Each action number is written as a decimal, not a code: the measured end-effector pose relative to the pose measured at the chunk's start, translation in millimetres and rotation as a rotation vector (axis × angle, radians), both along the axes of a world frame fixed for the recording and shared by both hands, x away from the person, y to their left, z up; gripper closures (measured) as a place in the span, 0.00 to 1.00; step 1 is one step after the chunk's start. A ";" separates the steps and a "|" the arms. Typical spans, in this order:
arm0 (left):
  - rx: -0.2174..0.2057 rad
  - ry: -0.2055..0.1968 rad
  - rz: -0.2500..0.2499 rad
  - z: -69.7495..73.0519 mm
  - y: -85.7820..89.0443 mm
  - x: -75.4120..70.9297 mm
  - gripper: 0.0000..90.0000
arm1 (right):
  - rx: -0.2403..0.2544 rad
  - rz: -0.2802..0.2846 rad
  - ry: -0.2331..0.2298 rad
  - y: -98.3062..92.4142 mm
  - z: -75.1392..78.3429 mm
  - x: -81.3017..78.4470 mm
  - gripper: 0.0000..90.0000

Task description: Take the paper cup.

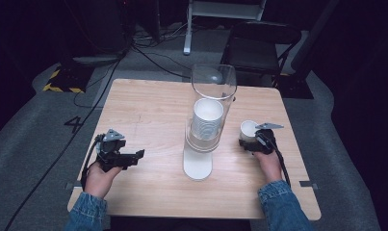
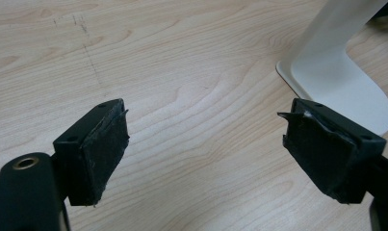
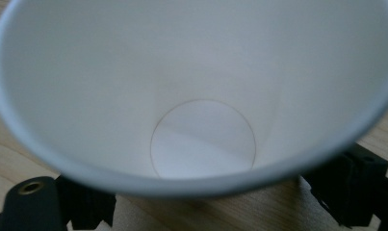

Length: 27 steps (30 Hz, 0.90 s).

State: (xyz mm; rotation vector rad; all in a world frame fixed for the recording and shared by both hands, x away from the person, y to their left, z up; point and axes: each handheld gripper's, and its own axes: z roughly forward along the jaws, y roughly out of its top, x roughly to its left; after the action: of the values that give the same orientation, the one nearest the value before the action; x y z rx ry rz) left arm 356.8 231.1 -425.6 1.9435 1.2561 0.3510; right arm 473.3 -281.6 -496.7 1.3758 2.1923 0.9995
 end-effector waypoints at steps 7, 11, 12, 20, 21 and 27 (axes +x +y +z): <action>0.001 0.004 -0.004 -0.1 -1.2 1.1 0.17 | 0.005 0.014 -0.006 -2.8 14.4 -10.3 0.13; 0.004 0.002 -0.007 -0.1 -1.4 1.2 0.17 | -0.004 0.024 -0.022 -4.8 25.7 -19.5 0.09; -0.002 0.002 -0.003 -0.1 -1.7 0.9 0.17 | -0.002 0.025 -0.032 -5.4 29.1 -22.4 0.09; -0.003 -0.021 -0.007 3.4 0.3 -4.2 0.17 | 0.030 0.061 -0.119 -9.4 57.6 -50.0 0.07; -0.002 -0.025 -0.011 4.3 0.1 -5.5 0.17 | 0.037 0.067 -0.132 -9.1 61.1 -53.8 0.07; 0.011 -0.045 -0.033 7.6 -1.3 -12.3 0.17 | 0.091 0.158 -0.177 -4.0 78.5 -79.1 0.07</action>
State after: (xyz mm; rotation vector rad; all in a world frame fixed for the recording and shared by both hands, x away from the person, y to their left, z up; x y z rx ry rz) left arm 344.5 229.8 -418.0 1.9530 1.1939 0.3833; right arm 394.2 -285.6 -418.2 1.1169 2.1717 1.2408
